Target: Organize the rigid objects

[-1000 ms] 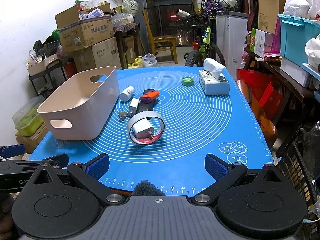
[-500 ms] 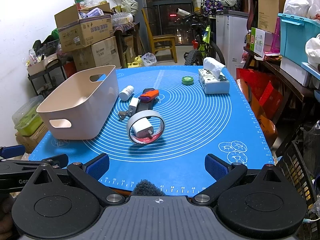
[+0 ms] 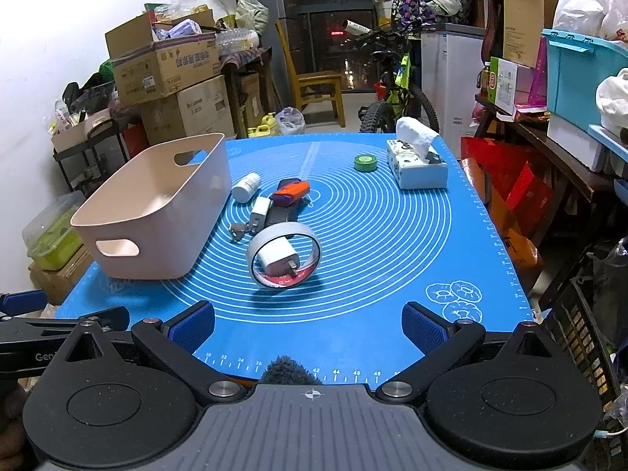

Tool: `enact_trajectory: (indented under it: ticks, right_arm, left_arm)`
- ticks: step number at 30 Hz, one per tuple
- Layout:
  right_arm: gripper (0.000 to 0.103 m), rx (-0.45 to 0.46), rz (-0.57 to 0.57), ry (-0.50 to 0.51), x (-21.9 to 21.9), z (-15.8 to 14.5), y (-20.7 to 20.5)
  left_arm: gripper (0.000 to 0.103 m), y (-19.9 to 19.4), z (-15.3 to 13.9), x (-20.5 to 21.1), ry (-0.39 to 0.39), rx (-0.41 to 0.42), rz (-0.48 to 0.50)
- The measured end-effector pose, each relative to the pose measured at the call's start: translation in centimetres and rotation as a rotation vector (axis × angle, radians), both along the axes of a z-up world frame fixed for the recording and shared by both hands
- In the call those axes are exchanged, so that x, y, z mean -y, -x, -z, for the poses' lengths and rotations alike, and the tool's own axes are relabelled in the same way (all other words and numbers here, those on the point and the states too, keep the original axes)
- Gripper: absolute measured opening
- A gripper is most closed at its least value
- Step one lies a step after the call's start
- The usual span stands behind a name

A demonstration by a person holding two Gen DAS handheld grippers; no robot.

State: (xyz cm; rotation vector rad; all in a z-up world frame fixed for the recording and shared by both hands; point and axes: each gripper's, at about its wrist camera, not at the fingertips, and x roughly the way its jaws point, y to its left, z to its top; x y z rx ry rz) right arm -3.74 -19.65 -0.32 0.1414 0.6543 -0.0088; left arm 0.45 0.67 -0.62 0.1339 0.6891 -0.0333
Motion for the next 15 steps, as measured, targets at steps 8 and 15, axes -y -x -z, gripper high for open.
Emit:
enact_trajectory:
  ticks: [8, 15]
  right_arm:
    - [0.101, 0.017, -0.009, 0.002, -0.2, -1.1, 0.1]
    - [0.101, 0.043, -0.035, 0.007, -0.3, -3.4, -0.5]
  left_arm:
    - [0.102, -0.5, -0.7, -1.1, 0.038, -0.012, -0.015]
    - [0.102, -1.8, -3.3, -3.3, 0.040, -0.010, -0.031]
